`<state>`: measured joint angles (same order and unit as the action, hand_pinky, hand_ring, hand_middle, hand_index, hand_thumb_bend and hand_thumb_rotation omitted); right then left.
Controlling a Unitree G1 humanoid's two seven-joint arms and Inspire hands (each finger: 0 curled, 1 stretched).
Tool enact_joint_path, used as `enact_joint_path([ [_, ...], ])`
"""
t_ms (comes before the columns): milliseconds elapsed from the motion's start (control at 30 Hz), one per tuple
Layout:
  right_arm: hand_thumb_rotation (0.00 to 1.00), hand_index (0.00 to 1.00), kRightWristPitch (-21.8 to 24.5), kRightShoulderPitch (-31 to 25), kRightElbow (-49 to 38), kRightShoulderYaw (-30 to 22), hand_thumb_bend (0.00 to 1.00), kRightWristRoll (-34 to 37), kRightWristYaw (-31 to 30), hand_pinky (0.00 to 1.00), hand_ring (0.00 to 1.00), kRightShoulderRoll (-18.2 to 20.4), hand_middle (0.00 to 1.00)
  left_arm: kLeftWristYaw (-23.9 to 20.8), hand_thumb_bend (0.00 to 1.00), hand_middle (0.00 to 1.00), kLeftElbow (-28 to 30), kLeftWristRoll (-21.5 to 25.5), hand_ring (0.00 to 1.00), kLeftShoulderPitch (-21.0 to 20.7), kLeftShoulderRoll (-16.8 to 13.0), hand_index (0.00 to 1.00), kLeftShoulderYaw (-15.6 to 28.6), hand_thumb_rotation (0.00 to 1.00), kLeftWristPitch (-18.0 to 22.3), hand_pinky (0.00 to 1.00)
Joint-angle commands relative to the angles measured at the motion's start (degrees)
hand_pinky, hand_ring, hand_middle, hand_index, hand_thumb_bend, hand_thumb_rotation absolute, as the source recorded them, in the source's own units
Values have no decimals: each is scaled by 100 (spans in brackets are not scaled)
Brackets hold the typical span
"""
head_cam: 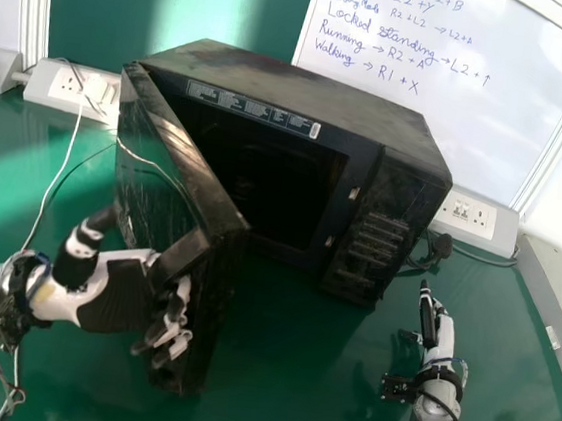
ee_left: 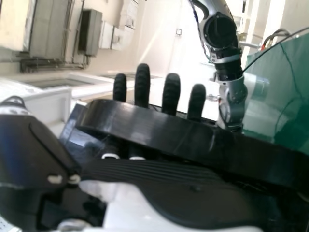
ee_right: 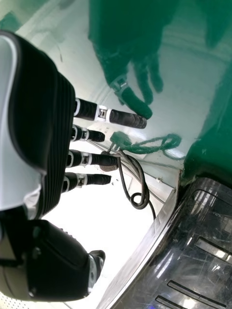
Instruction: Open the door of oven
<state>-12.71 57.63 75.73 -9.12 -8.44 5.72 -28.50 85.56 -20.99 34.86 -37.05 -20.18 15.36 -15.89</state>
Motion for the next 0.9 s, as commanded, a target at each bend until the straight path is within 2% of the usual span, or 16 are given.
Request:
enact_joint_path([
  [0, 100, 93, 89, -117, 126, -20, 75, 12, -11, 81, 90, 31, 92, -86, 51, 44, 119, 1020, 12, -311, 20, 48, 491, 0, -474, 6],
  [33, 100, 93, 88, -119, 127, -4, 75, -6, -5, 81, 90, 26, 92, -124, 51, 41, 179, 1102, 13, -307, 11, 48, 520, 0, -679, 7],
  [100, 100, 93, 74, -122, 123, -39, 75, 34, -33, 81, 90, 35, 93, 100, 51, 41, 92, 992, 13, -423, -90, 49, 598, 0, -418, 8],
  [167, 100, 94, 40, -129, 119, -69, 76, 72, -76, 81, 90, 36, 93, 304, 52, 41, -83, 917, 12, -538, -138, 49, 748, 0, 10, 7],
  [267, 100, 95, 35, -129, 121, -57, 76, 66, -78, 83, 91, 26, 93, 2, 51, 39, 165, 861, 9, -389, -186, 48, 873, 0, 23, 3],
  [300, 100, 95, 32, -128, 121, -58, 77, 68, -80, 83, 91, 24, 93, -159, 52, 43, 315, 869, 9, -285, -152, 48, 925, 0, 21, 3],
  [367, 100, 95, 38, -121, 119, -62, 76, 75, -89, 82, 90, 24, 93, -439, 51, 40, 618, 873, 9, -72, 11, 49, 1057, 0, 270, 3],
  [467, 100, 96, 74, -116, 120, -65, 77, 81, -71, 82, 91, 27, 94, -434, 52, 46, 637, 885, 8, -51, 38, 48, 1159, 0, 443, 3],
  [500, 100, 95, 81, -118, 122, -39, 77, 52, -51, 81, 91, 21, 94, -578, 52, 43, 724, 888, 8, 5, 43, 48, 1207, 0, 419, 2],
  [567, 100, 95, 97, -116, 124, 16, 76, -7, -16, 80, 89, 11, 93, -765, 51, 41, 926, 821, 8, 124, 134, 49, 1314, 0, 742, 2],
  [600, 100, 95, 100, -114, 124, 19, 75, -8, -15, 79, 89, 10, 92, -847, 51, 41, 1002, 856, 8, 180, 159, 49, 1360, 0, 761, 2],
  [633, 100, 94, 100, -112, 123, 0, 72, 12, -24, 79, 89, 14, 93, -920, 52, 42, 1059, 909, 8, 234, 92, 49, 1378, 0, 595, 2],
  [700, 100, 94, 91, -106, 122, -9, 70, 20, -11, 78, 89, 19, 93, -1069, 52, 44, 1129, 977, 8, 314, -215, 48, 1393, 0, 42, 2],
  [767, 100, 94, 71, -109, 121, -10, 72, 19, -6, 78, 88, 17, 92, -750, 52, 46, 819, 1228, 9, 157, -238, 48, 1519, 0, -78, 3],
  [833, 100, 94, 38, -117, 119, -21, 74, 31, -35, 79, 89, 15, 92, -419, 52, 47, 470, 1255, 13, -12, -317, 48, 1594, 0, 46, 6],
  [867, 100, 94, 24, -121, 119, -25, 75, 35, -39, 78, 89, 16, 92, -482, 52, 42, 452, 1123, 14, -5, -320, 48, 1669, 0, 383, 8],
])
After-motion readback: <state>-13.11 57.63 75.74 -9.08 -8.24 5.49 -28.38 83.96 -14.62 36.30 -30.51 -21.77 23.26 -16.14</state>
